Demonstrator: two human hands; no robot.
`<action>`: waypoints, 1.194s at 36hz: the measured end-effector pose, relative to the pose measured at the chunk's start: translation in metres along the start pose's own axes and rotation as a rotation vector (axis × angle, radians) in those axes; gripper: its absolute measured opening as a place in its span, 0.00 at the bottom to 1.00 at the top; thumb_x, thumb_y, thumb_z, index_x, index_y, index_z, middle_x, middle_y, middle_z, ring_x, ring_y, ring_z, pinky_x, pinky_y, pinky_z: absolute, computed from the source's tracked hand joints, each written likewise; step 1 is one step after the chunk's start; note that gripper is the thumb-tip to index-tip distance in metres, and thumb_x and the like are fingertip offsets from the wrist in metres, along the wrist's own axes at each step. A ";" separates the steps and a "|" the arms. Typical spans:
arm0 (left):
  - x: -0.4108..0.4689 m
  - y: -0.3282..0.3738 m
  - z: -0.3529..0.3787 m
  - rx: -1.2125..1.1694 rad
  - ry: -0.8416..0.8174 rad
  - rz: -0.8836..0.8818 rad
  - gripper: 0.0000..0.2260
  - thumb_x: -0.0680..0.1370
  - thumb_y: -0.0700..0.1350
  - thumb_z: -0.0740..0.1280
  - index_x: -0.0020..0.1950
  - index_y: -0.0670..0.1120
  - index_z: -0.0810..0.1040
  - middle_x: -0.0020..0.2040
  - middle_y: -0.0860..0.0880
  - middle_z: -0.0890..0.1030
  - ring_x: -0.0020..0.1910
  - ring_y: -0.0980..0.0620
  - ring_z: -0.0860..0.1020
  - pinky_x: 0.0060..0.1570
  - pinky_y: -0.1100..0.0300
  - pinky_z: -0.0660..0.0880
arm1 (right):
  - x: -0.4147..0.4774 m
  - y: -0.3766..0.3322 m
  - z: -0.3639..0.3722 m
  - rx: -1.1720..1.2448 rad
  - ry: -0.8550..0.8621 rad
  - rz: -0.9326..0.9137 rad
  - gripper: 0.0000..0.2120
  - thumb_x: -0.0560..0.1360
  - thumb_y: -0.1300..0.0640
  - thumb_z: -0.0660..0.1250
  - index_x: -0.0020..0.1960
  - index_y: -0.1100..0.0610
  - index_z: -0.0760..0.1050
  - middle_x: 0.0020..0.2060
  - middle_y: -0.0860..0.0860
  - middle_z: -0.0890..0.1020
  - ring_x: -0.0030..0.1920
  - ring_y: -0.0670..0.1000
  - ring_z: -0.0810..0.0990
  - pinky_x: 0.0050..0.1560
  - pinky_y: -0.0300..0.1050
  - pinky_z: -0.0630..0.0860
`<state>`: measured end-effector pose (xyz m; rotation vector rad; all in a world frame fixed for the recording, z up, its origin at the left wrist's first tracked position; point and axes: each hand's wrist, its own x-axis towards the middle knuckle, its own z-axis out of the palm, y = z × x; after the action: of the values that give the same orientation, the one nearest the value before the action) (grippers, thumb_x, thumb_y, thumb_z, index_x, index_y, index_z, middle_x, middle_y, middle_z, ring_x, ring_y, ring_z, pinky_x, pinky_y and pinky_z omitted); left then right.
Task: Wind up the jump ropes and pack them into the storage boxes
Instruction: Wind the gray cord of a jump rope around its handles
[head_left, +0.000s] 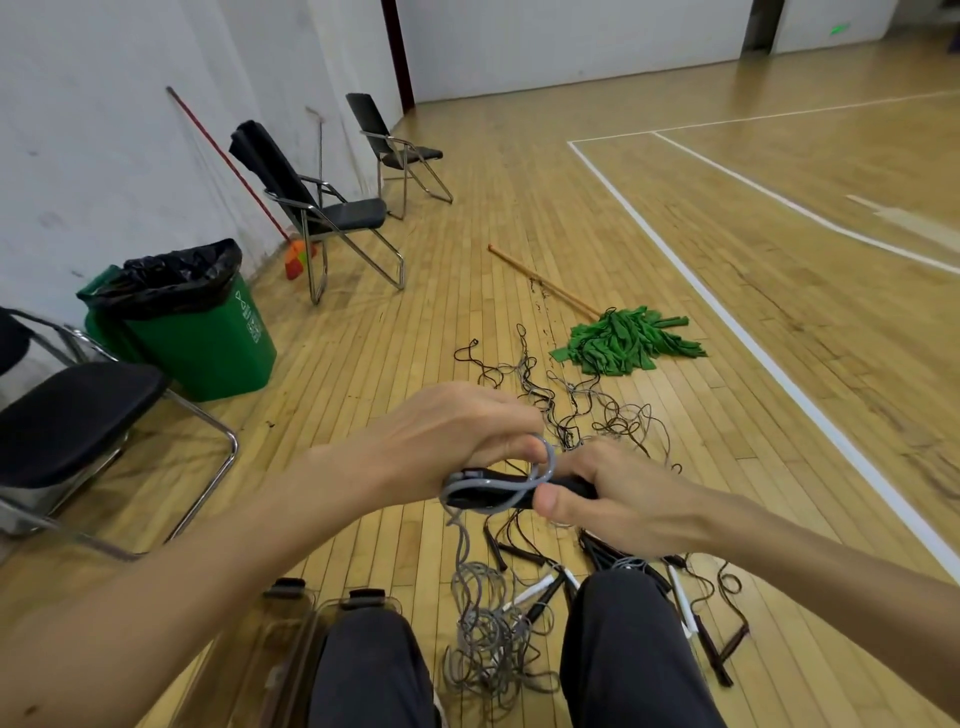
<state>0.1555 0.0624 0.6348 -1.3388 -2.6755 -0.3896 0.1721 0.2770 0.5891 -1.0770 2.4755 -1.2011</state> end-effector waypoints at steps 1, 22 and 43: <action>0.001 0.003 -0.002 -0.032 -0.012 -0.013 0.12 0.85 0.52 0.59 0.46 0.50 0.76 0.38 0.63 0.71 0.38 0.67 0.71 0.38 0.71 0.64 | 0.000 0.001 0.001 0.022 0.002 0.021 0.34 0.66 0.16 0.49 0.30 0.48 0.66 0.25 0.45 0.63 0.26 0.46 0.60 0.30 0.43 0.60; 0.005 0.018 0.031 -0.585 -0.070 -0.494 0.17 0.86 0.47 0.54 0.38 0.47 0.70 0.29 0.54 0.69 0.26 0.57 0.65 0.30 0.65 0.66 | -0.004 0.014 0.000 0.445 0.126 0.271 0.34 0.74 0.26 0.52 0.37 0.57 0.72 0.26 0.49 0.66 0.25 0.48 0.59 0.26 0.39 0.57; 0.002 0.019 0.033 0.241 -0.083 -0.248 0.11 0.85 0.44 0.57 0.63 0.44 0.76 0.49 0.49 0.80 0.42 0.51 0.79 0.44 0.55 0.78 | 0.006 0.032 0.006 -0.041 0.312 0.462 0.30 0.76 0.27 0.55 0.35 0.54 0.68 0.27 0.47 0.68 0.25 0.45 0.63 0.32 0.42 0.62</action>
<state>0.1697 0.0846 0.6074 -0.9817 -2.8536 -0.0310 0.1536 0.2819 0.5620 -0.2991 2.7687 -1.2418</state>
